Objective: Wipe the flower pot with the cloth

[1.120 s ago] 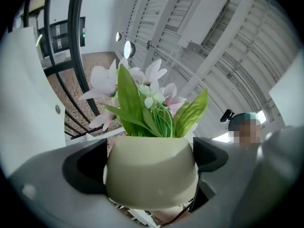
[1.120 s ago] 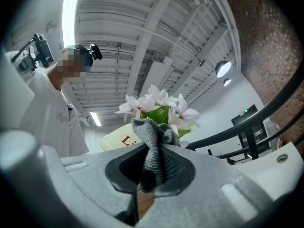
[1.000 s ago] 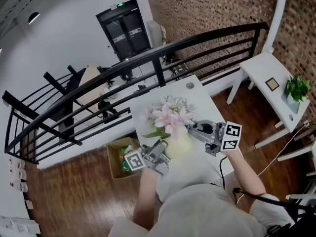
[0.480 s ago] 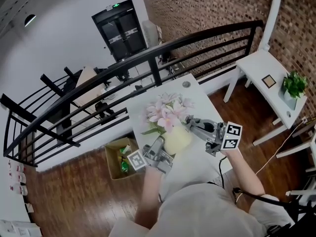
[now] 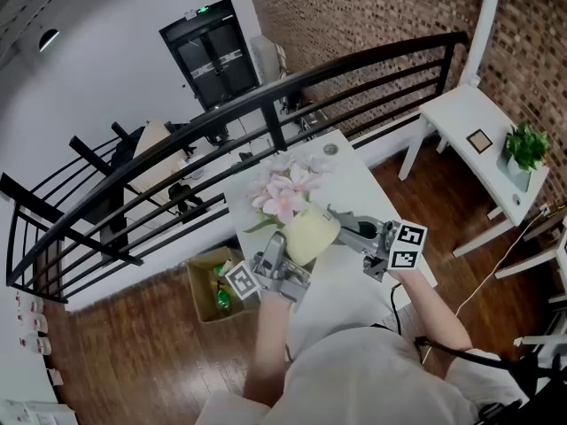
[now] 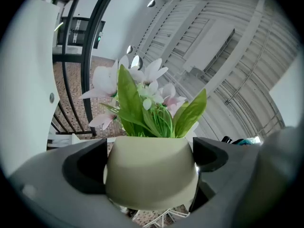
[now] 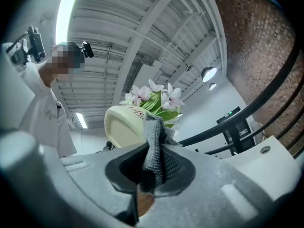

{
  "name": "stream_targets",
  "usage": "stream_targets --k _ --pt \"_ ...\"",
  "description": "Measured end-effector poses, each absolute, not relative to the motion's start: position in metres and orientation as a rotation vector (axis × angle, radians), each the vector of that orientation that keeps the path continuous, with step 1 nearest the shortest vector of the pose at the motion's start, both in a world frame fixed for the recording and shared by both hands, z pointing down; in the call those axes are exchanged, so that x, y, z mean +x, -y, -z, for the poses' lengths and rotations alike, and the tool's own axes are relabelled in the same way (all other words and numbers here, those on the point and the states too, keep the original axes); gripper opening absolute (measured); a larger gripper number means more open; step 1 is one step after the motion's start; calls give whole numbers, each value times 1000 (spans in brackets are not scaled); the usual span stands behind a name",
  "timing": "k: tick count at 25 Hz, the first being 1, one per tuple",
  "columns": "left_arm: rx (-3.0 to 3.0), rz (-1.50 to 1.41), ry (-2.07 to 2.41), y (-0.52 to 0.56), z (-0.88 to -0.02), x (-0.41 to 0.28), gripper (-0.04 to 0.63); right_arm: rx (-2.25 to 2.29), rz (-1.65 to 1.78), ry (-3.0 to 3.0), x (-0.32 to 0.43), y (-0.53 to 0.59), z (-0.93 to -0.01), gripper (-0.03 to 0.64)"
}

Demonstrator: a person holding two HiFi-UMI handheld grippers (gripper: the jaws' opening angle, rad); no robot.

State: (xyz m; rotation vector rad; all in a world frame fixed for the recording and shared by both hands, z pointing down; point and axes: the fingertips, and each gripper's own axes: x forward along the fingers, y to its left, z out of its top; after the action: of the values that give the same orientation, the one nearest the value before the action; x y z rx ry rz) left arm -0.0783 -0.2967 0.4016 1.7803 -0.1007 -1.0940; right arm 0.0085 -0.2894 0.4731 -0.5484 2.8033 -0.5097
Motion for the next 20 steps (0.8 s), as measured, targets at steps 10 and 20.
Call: stream_targets --k 10,20 --pt "1785 1128 131 307 -393 -82 594 -528 372 -3046 -24 266 -485 9" --pt "1828 1119 168 316 -389 -65 594 -566 8 -3246 -39 247 -472 11"
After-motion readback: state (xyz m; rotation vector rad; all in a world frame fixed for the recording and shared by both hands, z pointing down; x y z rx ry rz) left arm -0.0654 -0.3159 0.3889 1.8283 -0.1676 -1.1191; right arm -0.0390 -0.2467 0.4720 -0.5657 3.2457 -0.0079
